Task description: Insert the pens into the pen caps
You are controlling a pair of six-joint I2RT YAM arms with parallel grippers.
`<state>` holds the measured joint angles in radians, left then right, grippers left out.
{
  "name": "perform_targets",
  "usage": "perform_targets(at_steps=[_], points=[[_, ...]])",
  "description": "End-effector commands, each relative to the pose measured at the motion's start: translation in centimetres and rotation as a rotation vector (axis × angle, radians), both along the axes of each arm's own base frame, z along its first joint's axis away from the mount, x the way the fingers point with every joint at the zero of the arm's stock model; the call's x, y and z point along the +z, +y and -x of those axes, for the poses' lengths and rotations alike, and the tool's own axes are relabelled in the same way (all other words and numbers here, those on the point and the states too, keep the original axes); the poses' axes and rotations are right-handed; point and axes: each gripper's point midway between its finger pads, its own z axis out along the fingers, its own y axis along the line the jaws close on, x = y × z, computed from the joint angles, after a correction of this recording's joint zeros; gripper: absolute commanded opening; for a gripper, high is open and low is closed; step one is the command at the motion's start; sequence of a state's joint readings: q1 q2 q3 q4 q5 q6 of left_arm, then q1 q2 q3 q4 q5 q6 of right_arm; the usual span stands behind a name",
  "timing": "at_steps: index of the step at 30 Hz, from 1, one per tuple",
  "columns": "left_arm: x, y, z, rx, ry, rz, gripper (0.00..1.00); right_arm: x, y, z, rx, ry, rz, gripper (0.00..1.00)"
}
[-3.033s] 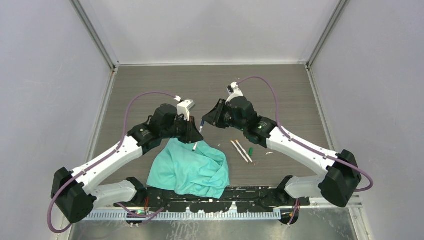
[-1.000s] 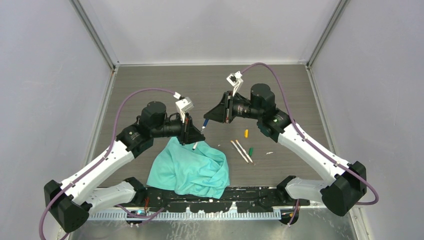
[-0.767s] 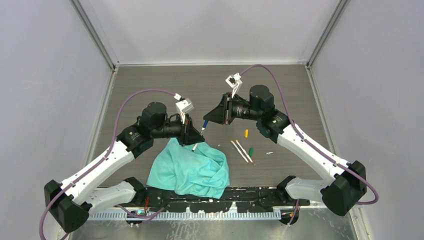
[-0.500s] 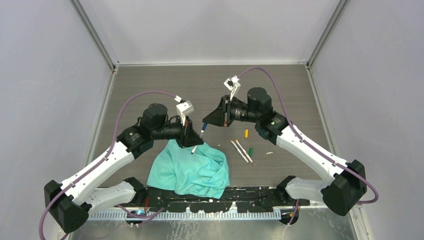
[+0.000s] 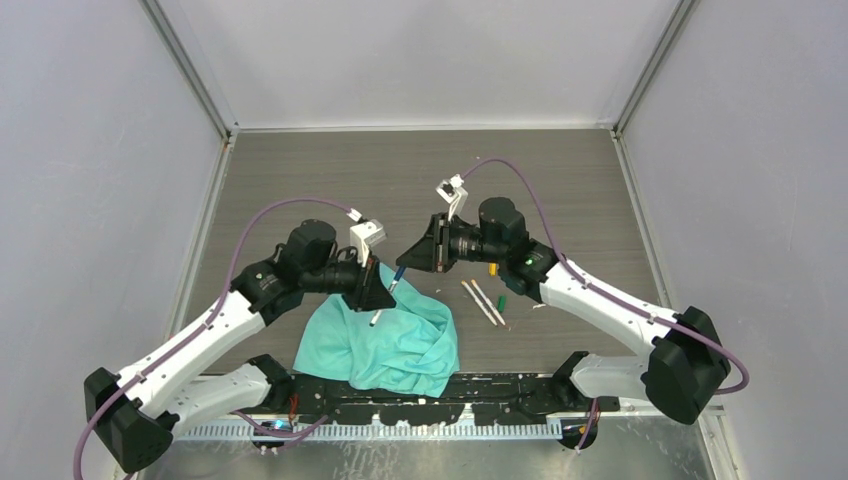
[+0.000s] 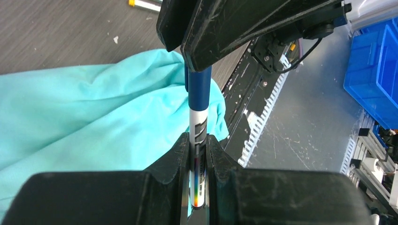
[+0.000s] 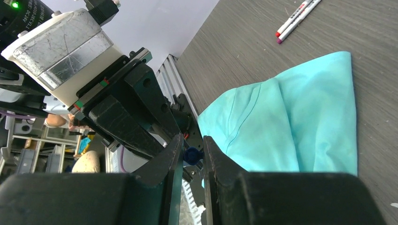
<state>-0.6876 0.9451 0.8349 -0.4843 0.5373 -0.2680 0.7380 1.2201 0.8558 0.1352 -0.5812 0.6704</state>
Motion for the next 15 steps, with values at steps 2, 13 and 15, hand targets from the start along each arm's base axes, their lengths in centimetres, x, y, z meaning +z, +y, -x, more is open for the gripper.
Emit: perform_targets(at_steps=[2,13,15], points=[[8.0,-1.3,-4.4,0.092,-0.306,0.201,0.0,-3.9,1.1,7.5,0.247,0.202,0.056,0.01],[8.0,-0.8,-4.9,0.116,-0.317,0.196,0.0,-5.7,2.3,10.1,0.308,0.273,0.075,0.01],[8.3,-0.5,-5.0,0.131,-0.321,0.206,0.0,-6.2,2.0,10.5,0.318,0.282,0.088,0.01]])
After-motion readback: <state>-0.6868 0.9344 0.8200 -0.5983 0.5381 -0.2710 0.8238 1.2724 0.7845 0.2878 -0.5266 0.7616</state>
